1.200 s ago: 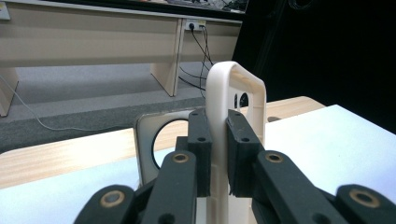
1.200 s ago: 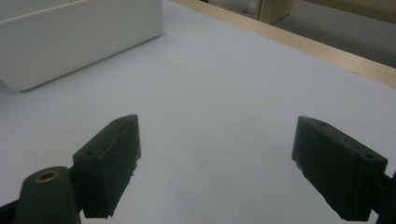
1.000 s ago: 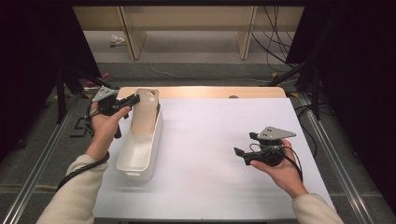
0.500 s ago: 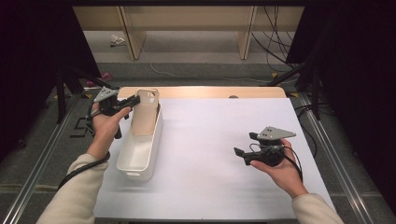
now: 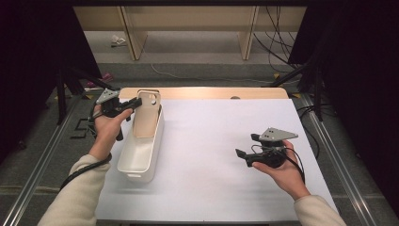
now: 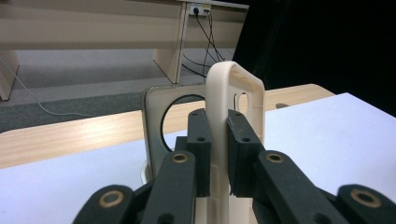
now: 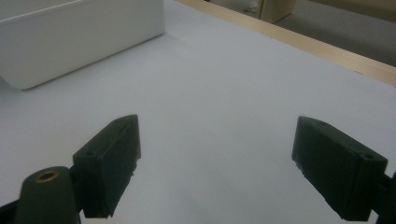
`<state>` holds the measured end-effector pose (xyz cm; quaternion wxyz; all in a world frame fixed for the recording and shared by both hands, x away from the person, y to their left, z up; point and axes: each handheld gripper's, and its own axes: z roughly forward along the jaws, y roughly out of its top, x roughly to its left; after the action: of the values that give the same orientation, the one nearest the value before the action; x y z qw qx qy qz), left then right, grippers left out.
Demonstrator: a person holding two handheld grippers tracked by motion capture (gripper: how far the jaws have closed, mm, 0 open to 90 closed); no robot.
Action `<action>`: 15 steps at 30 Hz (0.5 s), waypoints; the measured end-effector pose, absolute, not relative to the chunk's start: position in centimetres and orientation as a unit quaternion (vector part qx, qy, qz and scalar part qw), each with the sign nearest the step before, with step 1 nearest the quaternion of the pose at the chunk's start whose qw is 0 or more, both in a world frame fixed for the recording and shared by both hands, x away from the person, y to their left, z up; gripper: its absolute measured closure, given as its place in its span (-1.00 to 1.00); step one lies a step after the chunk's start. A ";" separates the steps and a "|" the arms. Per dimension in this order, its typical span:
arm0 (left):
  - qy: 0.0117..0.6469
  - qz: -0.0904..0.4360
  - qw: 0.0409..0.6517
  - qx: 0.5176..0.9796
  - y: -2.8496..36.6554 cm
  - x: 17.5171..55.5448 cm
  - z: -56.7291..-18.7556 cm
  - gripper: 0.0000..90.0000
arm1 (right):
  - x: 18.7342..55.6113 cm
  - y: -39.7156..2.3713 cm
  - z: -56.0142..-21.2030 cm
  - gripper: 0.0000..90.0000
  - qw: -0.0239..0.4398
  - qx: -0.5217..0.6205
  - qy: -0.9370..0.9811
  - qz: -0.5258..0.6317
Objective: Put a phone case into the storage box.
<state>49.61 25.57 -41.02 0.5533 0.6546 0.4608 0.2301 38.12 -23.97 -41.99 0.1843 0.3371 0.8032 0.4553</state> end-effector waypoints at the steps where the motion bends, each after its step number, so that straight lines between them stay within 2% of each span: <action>1: 0.462 0.229 0.553 0.655 25.6 49.6 -41.1 0.80 | 38.1 -24.0 -42.0 -0.64 0.183 0.338 0.804 0.455; 15: 0.472 0.224 0.542 0.659 25.8 50.0 -41.9 0.79 | 38.1 -23.9 -42.0 -0.64 0.182 0.335 0.805 0.455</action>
<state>49.98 25.75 -41.95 0.5417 0.6587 0.4719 0.2237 38.12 -23.88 -42.04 0.1818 0.3349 0.8050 0.4547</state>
